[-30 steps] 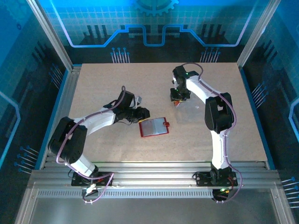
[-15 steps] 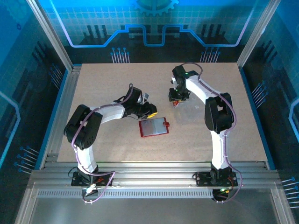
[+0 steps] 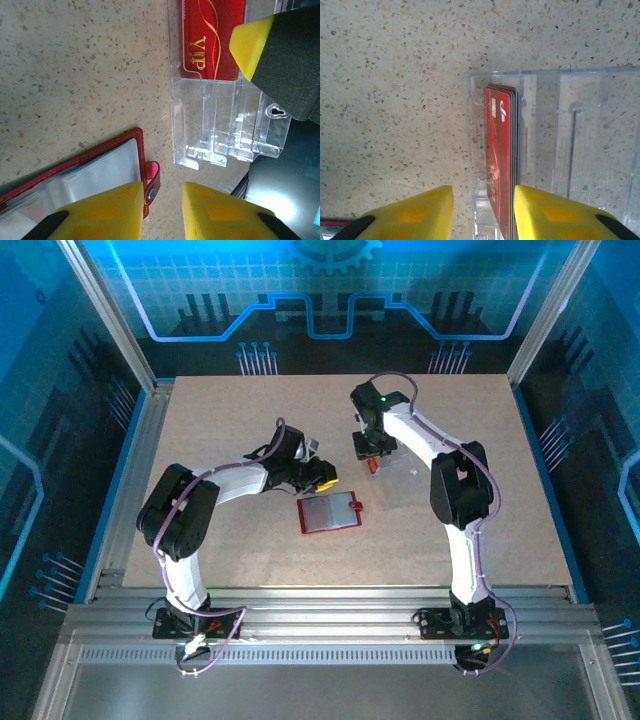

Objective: Put the credit cards into the card holder

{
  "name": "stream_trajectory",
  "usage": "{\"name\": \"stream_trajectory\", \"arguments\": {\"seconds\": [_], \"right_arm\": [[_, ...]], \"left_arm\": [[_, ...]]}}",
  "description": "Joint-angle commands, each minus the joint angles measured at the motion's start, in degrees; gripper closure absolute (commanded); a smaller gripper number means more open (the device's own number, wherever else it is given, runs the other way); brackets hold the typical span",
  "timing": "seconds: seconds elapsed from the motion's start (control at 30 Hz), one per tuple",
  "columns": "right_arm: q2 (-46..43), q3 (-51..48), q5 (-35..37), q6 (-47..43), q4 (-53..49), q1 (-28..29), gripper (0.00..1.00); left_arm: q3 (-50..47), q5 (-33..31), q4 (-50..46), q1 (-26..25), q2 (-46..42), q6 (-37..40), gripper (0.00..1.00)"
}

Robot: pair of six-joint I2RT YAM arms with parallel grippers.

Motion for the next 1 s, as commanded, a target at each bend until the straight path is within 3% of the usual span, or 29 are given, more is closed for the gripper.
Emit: {"name": "stream_trajectory", "arguments": {"seconds": [0.0,0.13,0.27,0.4,0.63,0.97], "right_arm": [[2.0,2.4,-2.5,0.5,-2.4,-0.6,0.63],[2.8,2.6,-5.4,0.4,-2.5,-1.4,0.64],[1.2,1.4,-5.9,0.5,-1.3,-2.0,0.65],[0.4,2.1,1.8,-1.0,-3.0,-0.7,0.66],[3.6,4.4,18.7,-2.2,-6.1,3.8,0.61],[6.7,6.4,28.5,-2.1,-7.1,5.9,0.51]], "left_arm": [[1.7,1.9,1.2,0.8,1.1,-1.9,0.73],[4.5,4.0,3.3,1.2,3.4,-3.6,0.77],[7.6,7.7,8.8,1.7,7.7,-8.7,0.89],[10.9,8.5,10.7,2.1,11.0,-11.8,0.95],[12.7,8.5,11.4,2.8,13.0,-13.4,0.95],[11.0,9.1,12.9,3.0,13.0,-14.2,0.95]]}}
